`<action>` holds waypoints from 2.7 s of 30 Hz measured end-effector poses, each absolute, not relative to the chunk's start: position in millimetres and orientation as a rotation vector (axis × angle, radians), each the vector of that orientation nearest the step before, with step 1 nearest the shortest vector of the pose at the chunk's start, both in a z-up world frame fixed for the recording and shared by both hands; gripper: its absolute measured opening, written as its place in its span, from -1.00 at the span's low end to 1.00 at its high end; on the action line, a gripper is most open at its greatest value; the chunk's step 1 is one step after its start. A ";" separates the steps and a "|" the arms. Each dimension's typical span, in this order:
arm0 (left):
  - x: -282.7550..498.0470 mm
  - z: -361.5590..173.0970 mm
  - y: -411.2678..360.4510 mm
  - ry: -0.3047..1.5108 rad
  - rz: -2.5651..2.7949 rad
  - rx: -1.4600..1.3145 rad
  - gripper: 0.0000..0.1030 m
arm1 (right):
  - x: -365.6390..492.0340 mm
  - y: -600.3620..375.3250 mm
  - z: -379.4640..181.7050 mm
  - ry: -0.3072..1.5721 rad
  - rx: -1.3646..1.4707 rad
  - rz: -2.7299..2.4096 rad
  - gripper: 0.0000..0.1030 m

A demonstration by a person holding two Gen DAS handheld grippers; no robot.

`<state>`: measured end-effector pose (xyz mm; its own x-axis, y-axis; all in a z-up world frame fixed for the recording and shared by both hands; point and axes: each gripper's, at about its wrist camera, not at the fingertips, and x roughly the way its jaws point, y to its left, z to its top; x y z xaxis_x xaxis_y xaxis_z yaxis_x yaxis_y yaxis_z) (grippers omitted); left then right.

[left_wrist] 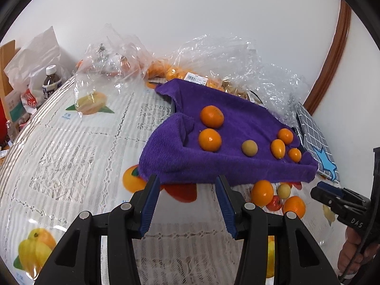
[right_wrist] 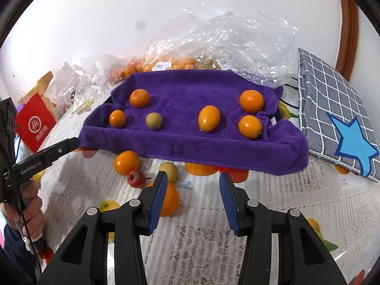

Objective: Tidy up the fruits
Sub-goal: 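Withdraw both open tools from the towel toward the loose oranges, then grasp a large orange with the right gripper while the left grasps another orange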

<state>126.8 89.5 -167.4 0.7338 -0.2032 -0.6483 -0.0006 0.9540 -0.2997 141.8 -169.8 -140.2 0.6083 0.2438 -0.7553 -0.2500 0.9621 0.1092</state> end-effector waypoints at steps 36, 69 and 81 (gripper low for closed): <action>133.1 -180.8 85.5 0.825 -0.074 -0.269 -0.02 | 124.7 -151.3 -177.5 0.901 -0.040 0.396 -0.25; 160.3 -183.8 7.3 0.898 -0.266 -0.385 -0.19 | 100.0 -281.6 -154.5 0.824 0.101 0.176 -0.25; 156.9 -170.2 15.4 0.881 -0.232 -0.382 -0.41 | 104.7 -278.2 -151.3 0.821 0.110 0.189 -0.25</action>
